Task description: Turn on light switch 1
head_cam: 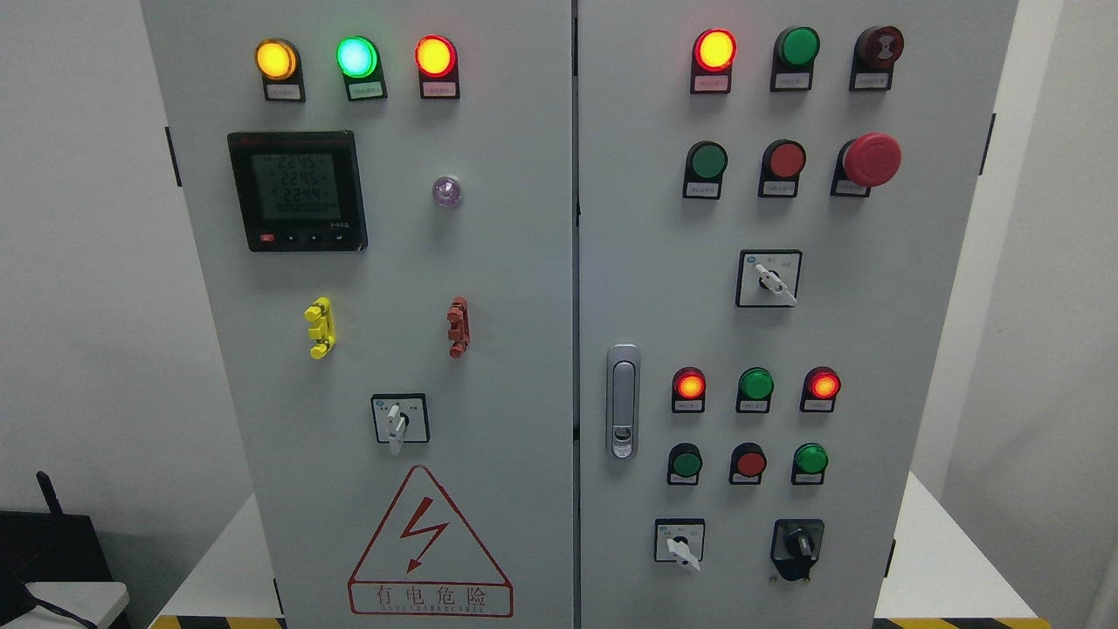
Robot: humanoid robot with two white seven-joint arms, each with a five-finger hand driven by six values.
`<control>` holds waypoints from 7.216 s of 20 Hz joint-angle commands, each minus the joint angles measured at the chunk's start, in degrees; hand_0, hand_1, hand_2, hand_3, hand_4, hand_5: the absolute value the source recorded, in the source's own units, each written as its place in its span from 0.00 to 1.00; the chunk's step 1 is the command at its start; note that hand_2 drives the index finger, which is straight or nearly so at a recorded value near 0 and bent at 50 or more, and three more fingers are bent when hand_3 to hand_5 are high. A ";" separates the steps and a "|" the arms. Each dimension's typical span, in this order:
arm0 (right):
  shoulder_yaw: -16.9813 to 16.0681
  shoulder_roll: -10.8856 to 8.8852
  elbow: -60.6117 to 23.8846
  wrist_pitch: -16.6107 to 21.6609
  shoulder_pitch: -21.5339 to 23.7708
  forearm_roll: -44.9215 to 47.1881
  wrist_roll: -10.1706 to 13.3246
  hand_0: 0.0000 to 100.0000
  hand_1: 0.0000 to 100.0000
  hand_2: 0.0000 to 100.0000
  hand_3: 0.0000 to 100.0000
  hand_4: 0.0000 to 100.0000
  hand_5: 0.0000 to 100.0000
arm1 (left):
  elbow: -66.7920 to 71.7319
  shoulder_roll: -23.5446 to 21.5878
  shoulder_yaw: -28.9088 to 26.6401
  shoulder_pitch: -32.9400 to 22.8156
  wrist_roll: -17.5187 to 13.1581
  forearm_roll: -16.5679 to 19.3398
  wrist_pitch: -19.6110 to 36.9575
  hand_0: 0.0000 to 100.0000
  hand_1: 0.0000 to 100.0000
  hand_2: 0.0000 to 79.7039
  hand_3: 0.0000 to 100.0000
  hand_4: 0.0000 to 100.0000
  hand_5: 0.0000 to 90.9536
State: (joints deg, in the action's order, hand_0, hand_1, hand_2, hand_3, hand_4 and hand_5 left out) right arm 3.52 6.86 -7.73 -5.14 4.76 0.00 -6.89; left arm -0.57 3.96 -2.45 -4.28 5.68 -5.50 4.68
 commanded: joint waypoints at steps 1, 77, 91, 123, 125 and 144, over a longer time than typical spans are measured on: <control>0.00 0.00 0.00 -0.04 -0.01 0.97 0.04 0.12 0.39 0.00 0.00 0.00 0.00 | -1.46 0.00 -0.01 0.33 -0.06 -0.92 -0.02 0.39 0.01 0.00 0.00 0.00 0.00; 0.00 0.00 0.00 -0.04 -0.01 0.97 0.04 0.12 0.39 0.00 0.00 0.00 0.00 | -19.72 -0.44 -15.79 -6.17 5.13 -0.75 1.65 0.39 0.01 0.00 0.03 0.04 0.00; 0.00 0.00 0.00 -0.04 -0.01 0.97 0.04 0.12 0.39 0.00 0.00 0.00 0.00 | -60.14 -7.20 -35.86 -11.01 4.25 -0.39 5.26 0.42 0.03 0.15 0.21 0.29 0.00; 0.00 0.00 0.00 -0.04 -0.01 0.97 0.04 0.12 0.39 0.00 0.00 0.00 0.00 | -98.04 -9.93 -23.57 3.32 -1.56 -0.66 5.96 0.28 0.14 0.53 0.55 0.61 0.55; 0.00 0.00 0.00 -0.04 -0.01 0.97 0.04 0.12 0.39 0.00 0.00 0.00 0.00 | -99.19 -9.84 -21.20 3.49 -0.24 -0.48 5.96 0.28 0.14 0.53 0.55 0.61 0.55; 0.00 0.00 0.00 -0.04 -0.01 1.05 0.04 0.12 0.39 0.00 0.00 0.00 0.00 | -105.96 -9.76 -5.74 12.19 1.70 3.37 5.08 0.18 0.21 0.57 0.58 0.64 0.60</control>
State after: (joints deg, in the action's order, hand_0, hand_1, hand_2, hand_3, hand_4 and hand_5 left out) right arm 3.52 6.86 -7.74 -5.14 4.75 0.00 -6.89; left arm -102.17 -5.88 -18.18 5.48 6.99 -4.74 9.77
